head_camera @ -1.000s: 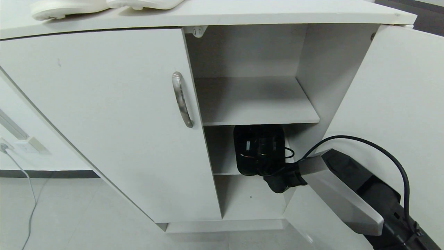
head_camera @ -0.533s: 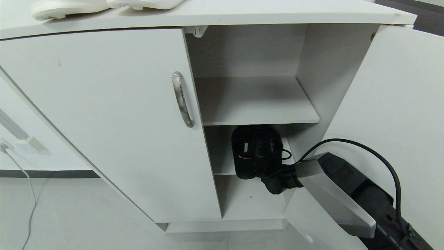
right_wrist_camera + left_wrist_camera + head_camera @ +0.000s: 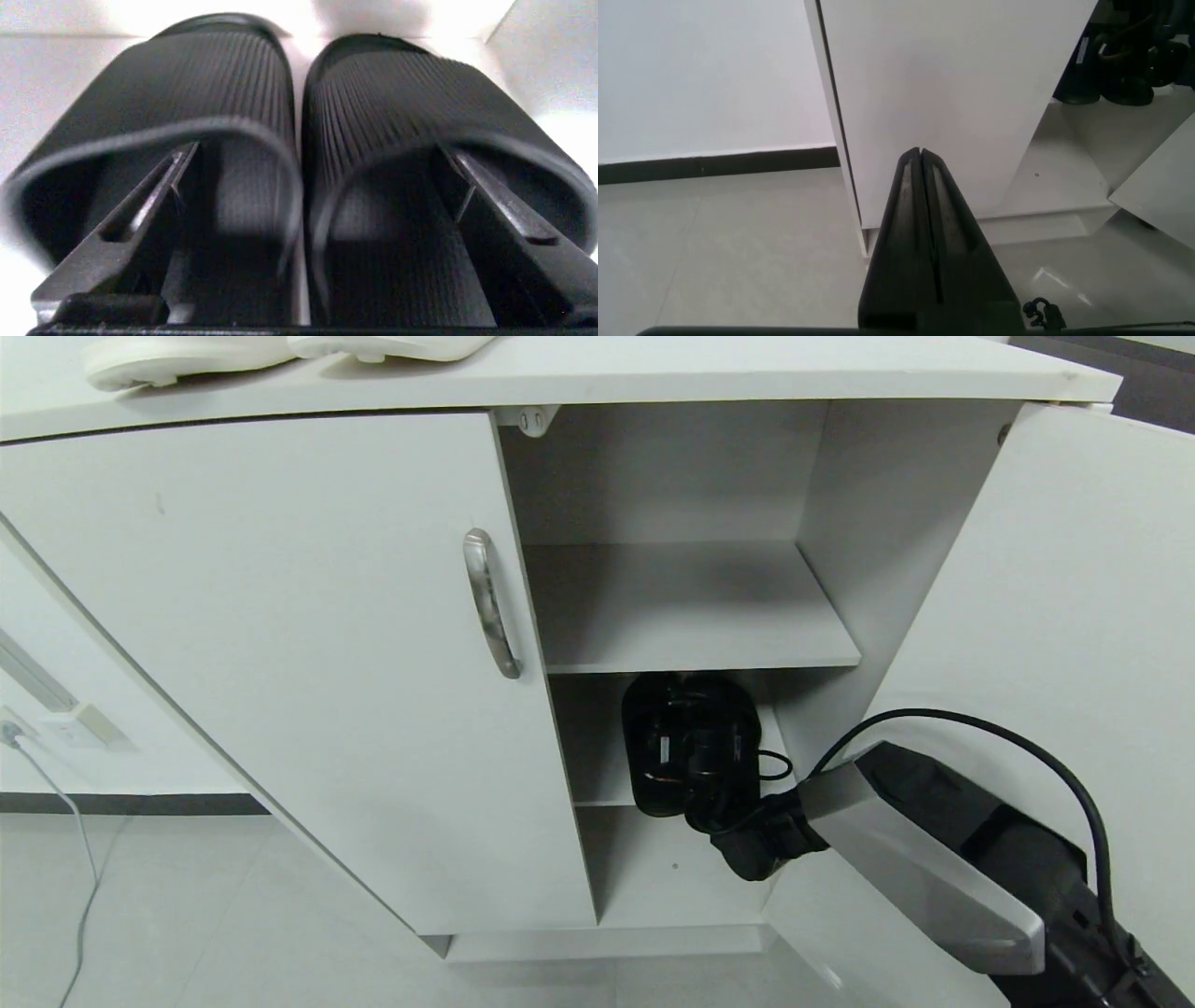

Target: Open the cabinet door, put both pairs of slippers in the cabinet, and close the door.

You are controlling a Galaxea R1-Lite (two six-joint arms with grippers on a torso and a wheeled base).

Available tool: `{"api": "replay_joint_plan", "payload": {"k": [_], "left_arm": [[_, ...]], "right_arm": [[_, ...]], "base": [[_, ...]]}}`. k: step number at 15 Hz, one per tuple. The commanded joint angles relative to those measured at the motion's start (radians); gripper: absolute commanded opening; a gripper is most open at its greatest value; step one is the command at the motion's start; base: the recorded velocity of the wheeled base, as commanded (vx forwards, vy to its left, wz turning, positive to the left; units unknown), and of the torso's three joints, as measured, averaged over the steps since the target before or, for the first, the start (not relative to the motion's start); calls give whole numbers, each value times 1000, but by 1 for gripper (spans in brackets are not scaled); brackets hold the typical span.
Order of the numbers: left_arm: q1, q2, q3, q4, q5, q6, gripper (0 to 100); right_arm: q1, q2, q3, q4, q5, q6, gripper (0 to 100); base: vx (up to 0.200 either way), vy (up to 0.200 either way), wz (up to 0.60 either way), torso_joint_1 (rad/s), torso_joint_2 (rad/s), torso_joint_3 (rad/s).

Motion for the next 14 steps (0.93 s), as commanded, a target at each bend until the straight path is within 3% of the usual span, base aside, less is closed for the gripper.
{"api": "replay_joint_plan", "payload": {"k": [1,8,10,14], "left_arm": [[0,2,0,0,-1,0,0],[0,0,0,0,-1,-2,0],[-1,0,0,0,-1,0,0],[0,2,0,0,-1,-2,0]], "right_arm": [[53,-150,207,-65,-3,0,100],[163,-379,770,-340,-8,0,100],[183,-438,845,-355,-6,3,100],[196,-460,866,-355,-6,3,100]], "base": [[0,0,0,0,0,0],[0,0,0,0,0,0],[0,0,0,0,0,0],[0,0,0,0,0,0]]}}
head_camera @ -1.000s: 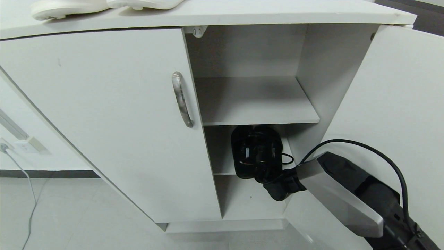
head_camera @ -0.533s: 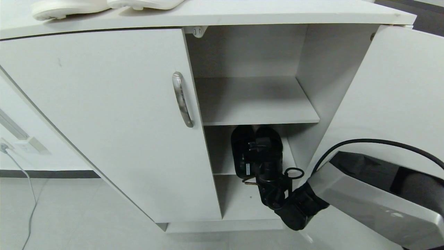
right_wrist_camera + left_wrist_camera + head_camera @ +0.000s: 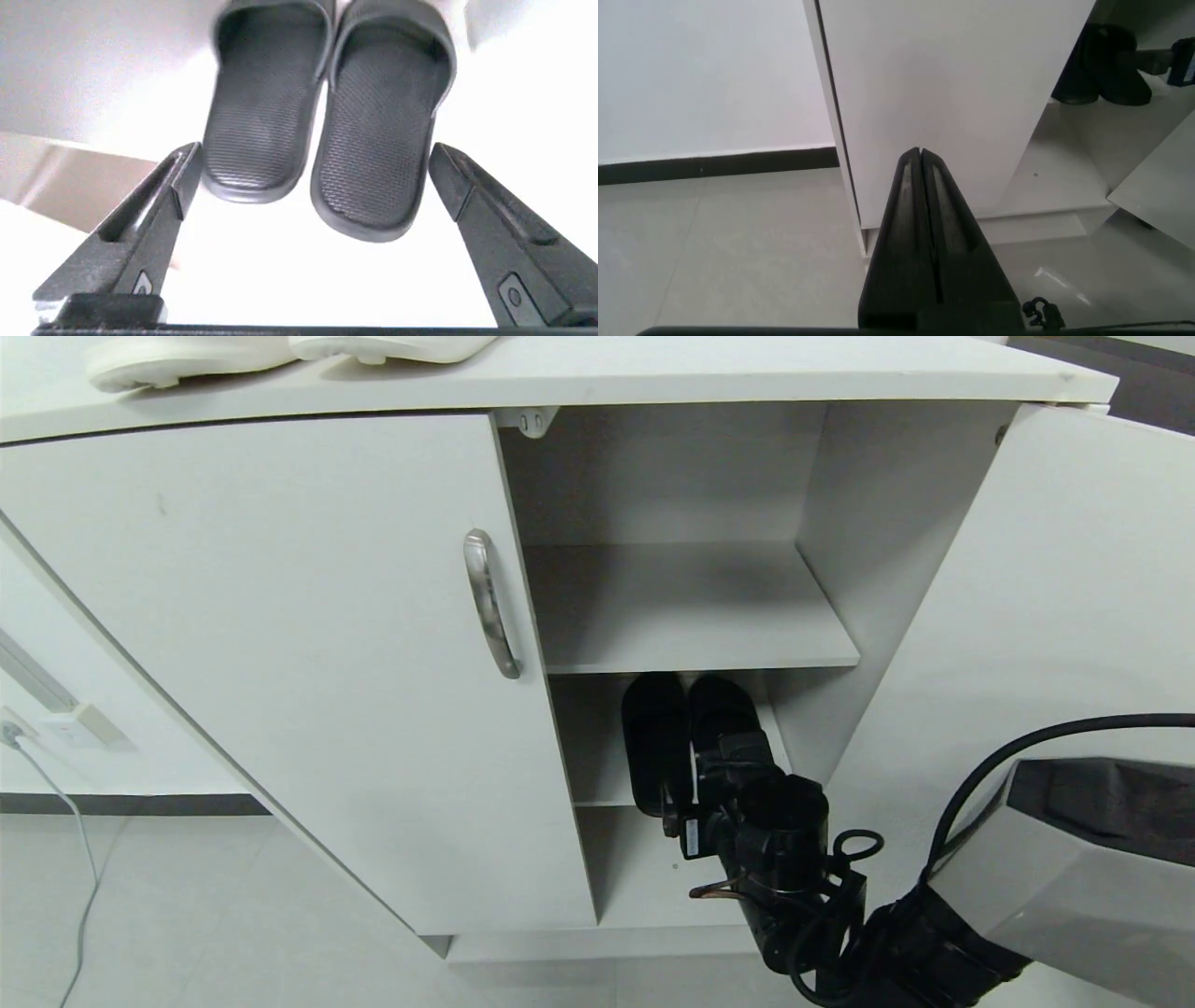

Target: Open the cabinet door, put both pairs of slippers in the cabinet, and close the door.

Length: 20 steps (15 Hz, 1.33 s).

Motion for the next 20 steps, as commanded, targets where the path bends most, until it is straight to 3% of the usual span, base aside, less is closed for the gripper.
{"api": "replay_joint_plan", "payload": {"k": [1,8,20], "left_arm": [[0,2,0,0,-1,0,0],[0,0,0,-2,2,-8,0],[-1,0,0,0,2,-12,0]], "right_arm": [[4,-25,11,0,0,0,100],[18,-63,45,-2,0,-4,100],[26,-69,71,-5,-1,-4,100]], "base": [[-200,0,0,-2,2,2],[-200,0,0,0,4,2],[0,0,0,0,0,0]]}}
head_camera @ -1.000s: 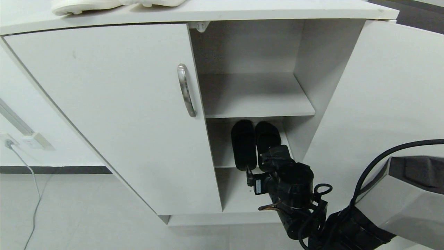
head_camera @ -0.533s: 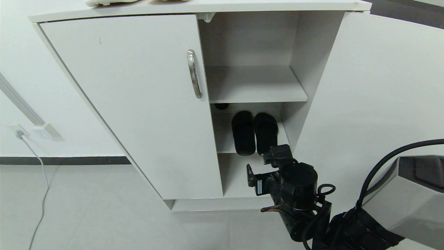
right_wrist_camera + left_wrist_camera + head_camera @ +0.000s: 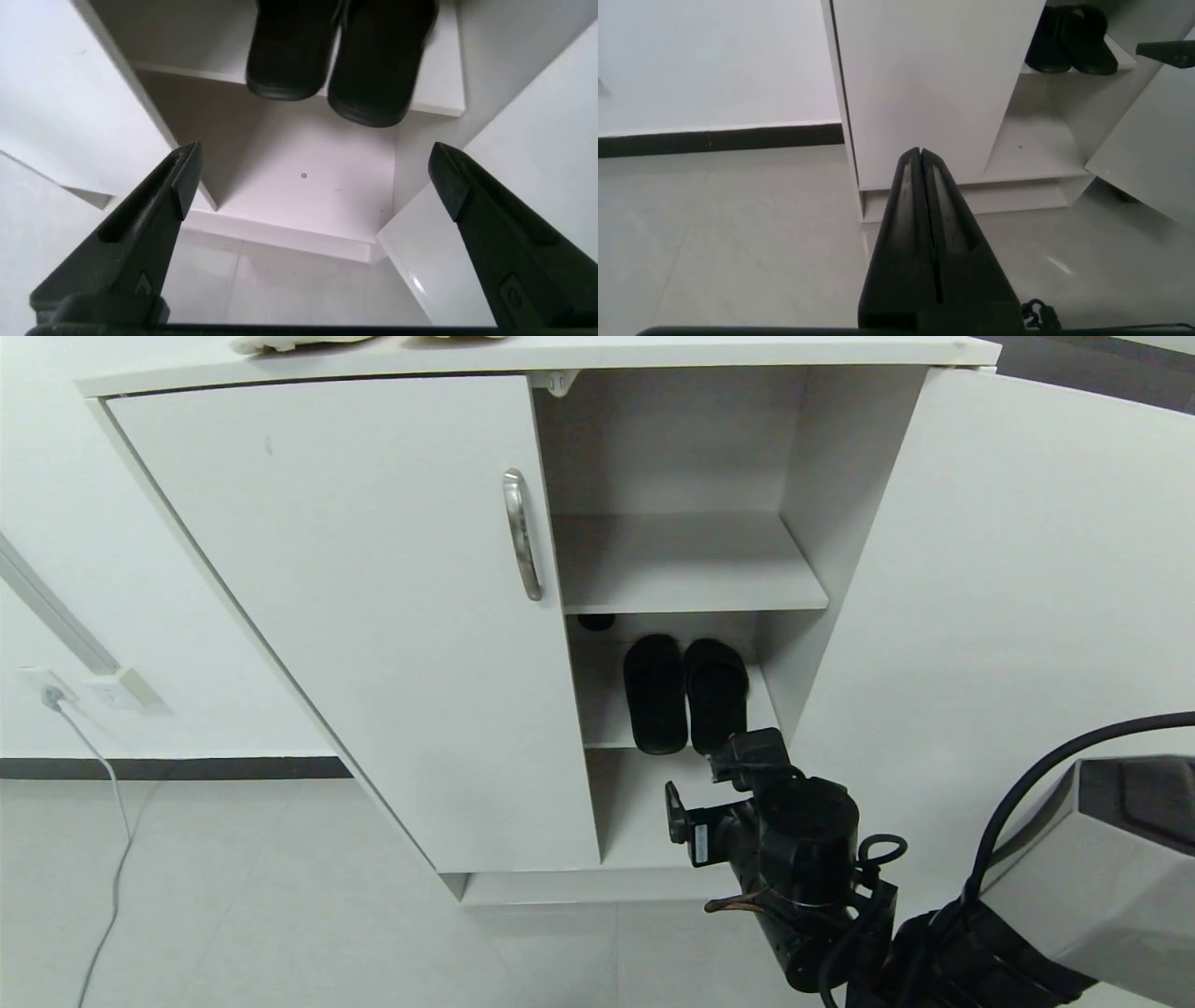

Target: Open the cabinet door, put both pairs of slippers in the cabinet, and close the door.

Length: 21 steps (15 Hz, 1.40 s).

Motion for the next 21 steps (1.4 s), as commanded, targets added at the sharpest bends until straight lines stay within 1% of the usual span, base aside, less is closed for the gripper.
{"api": "replay_joint_plan", "payload": {"k": [1,13,16,21], "left_arm": [[0,0,0,1,0,0,0],[-1,0,0,-1,0,2,0],[-1,0,0,-1,-2,5,0],[-1,0,0,-1,0,0,0]], "right_arm": [[2,1,3,0,0,0,100],[4,1,15,0,0,0,100],[2,1,20,0,0,0,100],[2,1,23,0,0,0,100]], "base": [[0,0,0,2,2,85],[0,0,0,2,4,182],[0,0,0,1,1,24],[0,0,0,0,0,0]]}}
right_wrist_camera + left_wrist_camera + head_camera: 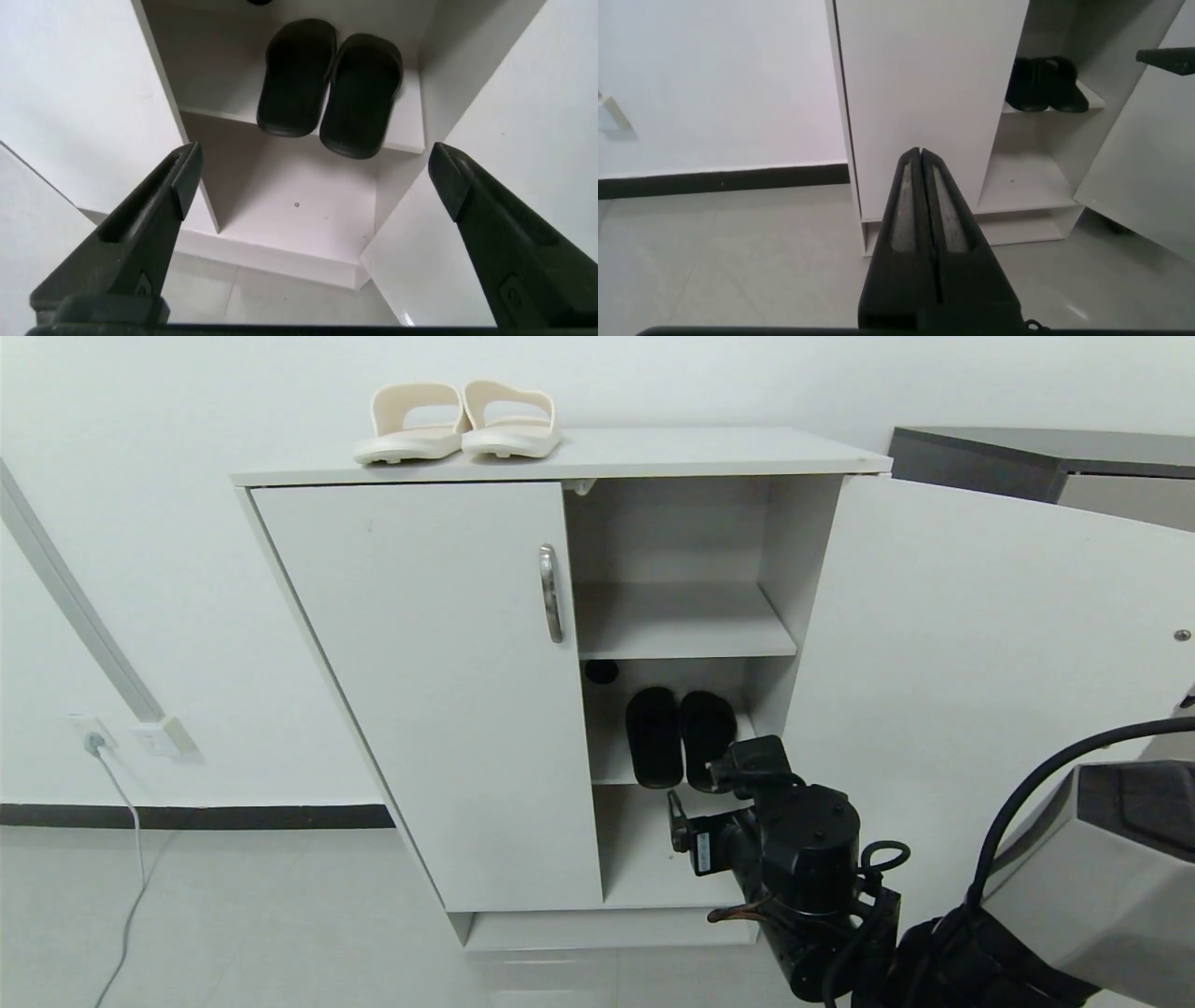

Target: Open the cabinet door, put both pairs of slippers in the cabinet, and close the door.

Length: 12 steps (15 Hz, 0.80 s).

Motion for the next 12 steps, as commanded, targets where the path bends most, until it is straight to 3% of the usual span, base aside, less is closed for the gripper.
{"api": "replay_joint_plan", "payload": {"k": [1,12], "left_arm": [[1,0,0,0,2,-2,0],[-1,0,0,0,2,-3,0]], "right_arm": [[0,1,5,0,0,0,100],[0,1,24,-7,0,-3,100]], "base": [[0,200,0,2,2,7],[0,200,0,5,1,5]]}}
